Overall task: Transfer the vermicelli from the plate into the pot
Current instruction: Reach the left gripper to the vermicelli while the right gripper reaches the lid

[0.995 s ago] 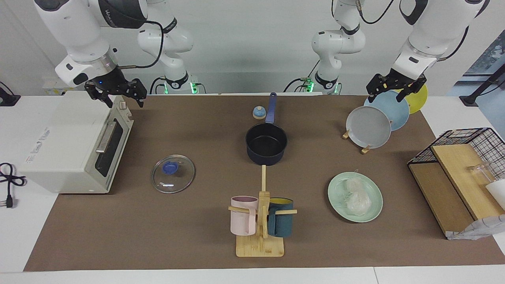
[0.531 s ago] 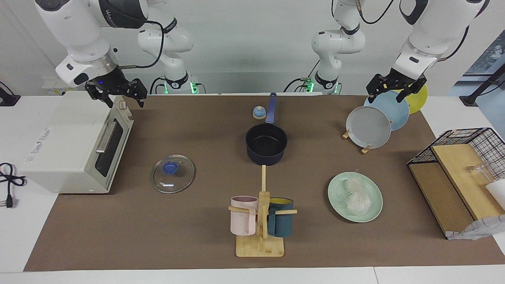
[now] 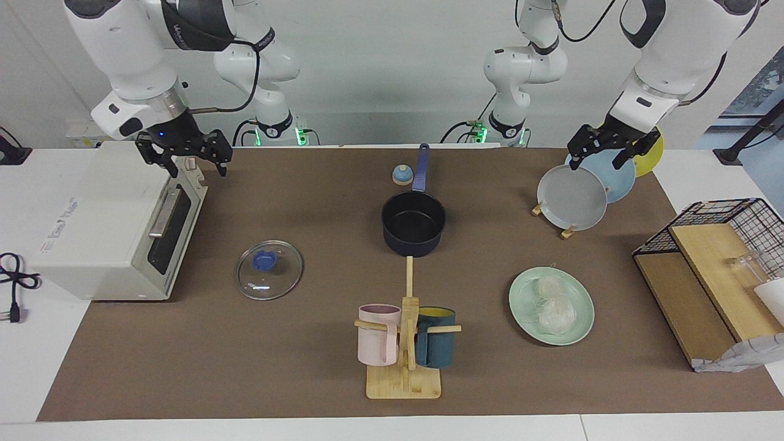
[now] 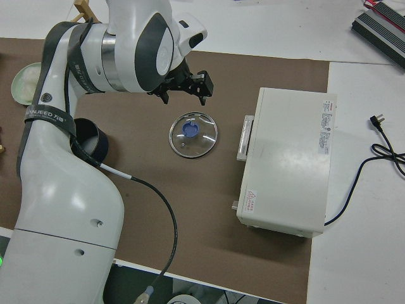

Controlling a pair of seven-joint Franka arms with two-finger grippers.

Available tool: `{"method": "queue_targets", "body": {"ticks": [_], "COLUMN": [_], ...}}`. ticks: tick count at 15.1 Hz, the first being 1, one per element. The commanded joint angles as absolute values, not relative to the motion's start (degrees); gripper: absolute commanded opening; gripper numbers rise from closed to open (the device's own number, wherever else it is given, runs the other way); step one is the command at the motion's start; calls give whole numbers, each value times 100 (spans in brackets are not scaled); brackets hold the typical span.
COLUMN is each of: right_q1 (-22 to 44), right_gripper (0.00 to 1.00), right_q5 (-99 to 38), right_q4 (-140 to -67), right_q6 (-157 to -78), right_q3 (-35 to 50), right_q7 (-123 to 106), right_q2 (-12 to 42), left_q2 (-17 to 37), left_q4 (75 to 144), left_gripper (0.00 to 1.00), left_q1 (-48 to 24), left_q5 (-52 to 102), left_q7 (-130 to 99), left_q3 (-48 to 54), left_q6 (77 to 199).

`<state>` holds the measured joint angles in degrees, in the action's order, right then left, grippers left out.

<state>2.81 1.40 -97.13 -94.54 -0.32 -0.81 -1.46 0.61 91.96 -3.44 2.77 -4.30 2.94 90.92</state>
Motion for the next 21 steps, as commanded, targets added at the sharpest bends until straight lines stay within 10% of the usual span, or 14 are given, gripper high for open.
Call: {"method": "queue_targets", "body": {"ticks": [1, 9, 19, 21], "right_q1": [474, 624, 695, 642], "right_gripper": [100, 100, 100, 100], "right_q5": [9, -9, -105, -105], "right_q4": [-10256, -10942, -11196, -11355], "right_q6": [-10245, -12436, -12761, -12919], "right_q3": [-9, -9, -9, -9], "right_q7": [-158, -106, 79, 62], "right_q2": [-10, 1045, 1538, 1547], "left_q2": [753, 2548, 2795, 2795], "left_q4": [9079, 9219, 9694, 9694], "left_gripper": [100, 100, 100, 64], "left_q1": [-360, -588, -633, -624], "left_q5": [413, 334, 185, 185], "left_q7": [-492, 350, 1107, 1108], "left_q3": [246, 272, 255, 255], "left_q6": [9579, 11899, 12489, 12472]}}
